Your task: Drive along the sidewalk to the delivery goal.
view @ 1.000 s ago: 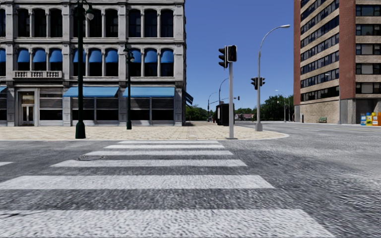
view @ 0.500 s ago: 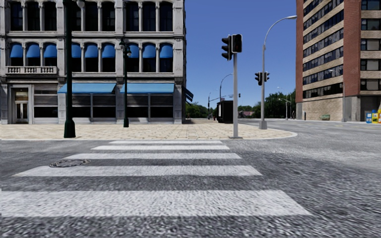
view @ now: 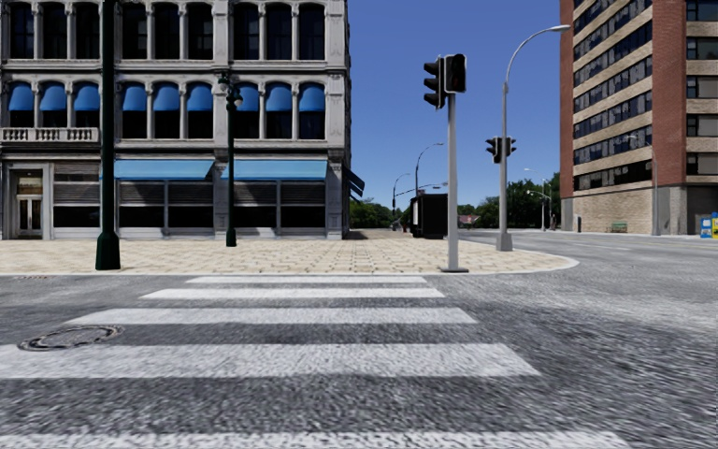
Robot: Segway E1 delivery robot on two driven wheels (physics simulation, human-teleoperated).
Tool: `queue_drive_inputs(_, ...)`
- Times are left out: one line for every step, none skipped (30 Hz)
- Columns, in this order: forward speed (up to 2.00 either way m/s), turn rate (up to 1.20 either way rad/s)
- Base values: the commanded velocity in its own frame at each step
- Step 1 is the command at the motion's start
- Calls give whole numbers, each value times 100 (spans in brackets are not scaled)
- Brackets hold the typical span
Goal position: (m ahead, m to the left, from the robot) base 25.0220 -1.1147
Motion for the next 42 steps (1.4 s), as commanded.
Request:
queue_drive_inputs(200, 0)
queue_drive_inputs(200, 0)
queue_drive_inputs(200, 0)
queue_drive_inputs(200, 0)
queue_drive_inputs(200, 0)
queue_drive_inputs(200, 0)
queue_drive_inputs(200, 0)
queue_drive_inputs(200, 0)
queue_drive_inputs(200, 0)
queue_drive_inputs(200, 0)
queue_drive_inputs(200, 0)
queue_drive_inputs(200, 0)
queue_drive_inputs(200, 0)
queue_drive_inputs(200, 0)
queue_drive_inputs(200, 0)
queue_drive_inputs(200, 0)
queue_drive_inputs(200, 0)
queue_drive_inputs(200, 0)
queue_drive_inputs(200, 0)
queue_drive_inputs(200, 0)
queue_drive_inputs(200, 0)
queue_drive_inputs(200, 0)
queue_drive_inputs(200, 0)
queue_drive_inputs(200, 0)
queue_drive_inputs(200, 0)
queue_drive_inputs(200, 0)
queue_drive_inputs(200, 0)
queue_drive_inputs(200, 0)
queue_drive_inputs(200, 0)
queue_drive_inputs(200, 0)
queue_drive_inputs(200, 0)
queue_drive_inputs(200, 0)
queue_drive_inputs(200, 0)
queue_drive_inputs(200, 0)
queue_drive_inputs(200, 0)
queue_drive_inputs(200, 0)
queue_drive_inputs(200, 0)
queue_drive_inputs(200, 0)
queue_drive_inputs(200, 0)
queue_drive_inputs(200, 0)
queue_drive_inputs(200, 0)
queue_drive_inputs(200, 0)
